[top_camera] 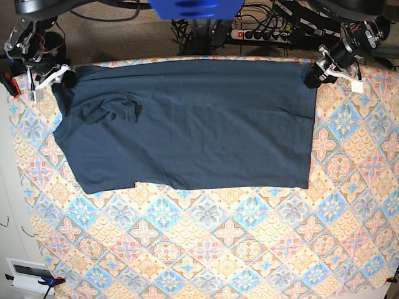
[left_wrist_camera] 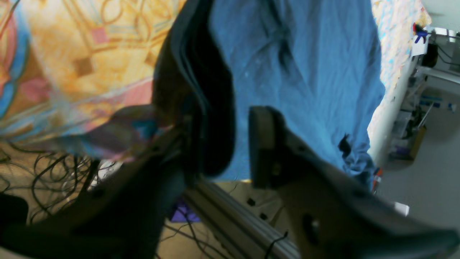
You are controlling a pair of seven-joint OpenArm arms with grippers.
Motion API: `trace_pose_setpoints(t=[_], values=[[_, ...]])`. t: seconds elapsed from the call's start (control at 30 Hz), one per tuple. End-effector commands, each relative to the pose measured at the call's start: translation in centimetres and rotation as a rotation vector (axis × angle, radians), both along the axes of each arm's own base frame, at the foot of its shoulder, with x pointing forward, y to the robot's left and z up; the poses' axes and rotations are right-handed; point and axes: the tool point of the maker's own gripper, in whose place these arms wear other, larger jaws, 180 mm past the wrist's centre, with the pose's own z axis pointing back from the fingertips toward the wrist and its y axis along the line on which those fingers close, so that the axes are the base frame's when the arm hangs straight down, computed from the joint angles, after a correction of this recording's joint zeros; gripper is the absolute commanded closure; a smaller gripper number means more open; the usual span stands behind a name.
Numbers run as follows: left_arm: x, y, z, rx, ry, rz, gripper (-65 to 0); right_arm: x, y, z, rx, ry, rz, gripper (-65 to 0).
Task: Layout the t-shirt on the table in an organized manner, then fold the t-shirt properly
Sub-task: 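Pull the shirt edge with both grippers to the table edge, then release the edge and reach both grippers to the shirt's middle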
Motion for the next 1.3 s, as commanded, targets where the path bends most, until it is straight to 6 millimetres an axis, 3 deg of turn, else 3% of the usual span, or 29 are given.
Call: trace_pose_setpoints(t=[0.0, 0.3, 0.4, 0.57, 0.77, 0.9, 1.1, 1.27], values=[[-0.1, 0.3, 0.6, 0.009, -0.012, -0.005, -23.3, 1.1, -0.6, 1.6, -0.029, -0.055, 0.014, -21.7], [-1.6, 0.7, 0.5, 0.013, 0.014, 0.004, -27.6, 1.2, -0.7, 2.3, -0.048, -0.071, 0.02, -22.5], [-1.7, 2.3, 1.0, 0.04, 0.003, 0.046, -27.6, 0.9, -1.3, 2.6, -0.058, -0.074, 0.006, -22.5], [-1.7, 3.8, 1.8, 0.055, -0.024, 0.091, -27.6, 0.9, -3.1, 4.6, -0.116, -0.116, -0.031, -22.5], [-0.4, 5.4, 3.4, 0.084, -0.072, 0.091, -27.1, 1.1, -3.8, 5.6, -0.141, -0.143, -0.046, -22.4], [0.4, 7.6, 4.9, 0.135, -0.109, 0.116, -27.4, 0.9, -4.5, 6.0, -0.152, -0.152, -0.067, -22.3], [5.7, 9.4, 8.7, 0.188, -0.264, 0.114, -27.5, 1.2, -4.5, 6.1, -0.155, -0.154, -0.059, -22.2], [10.2, 8.9, 9.9, 0.262, -0.305, 0.044, -27.5, 6.7, -3.5, 9.0, -0.179, -0.27, 0.026, -22.2]])
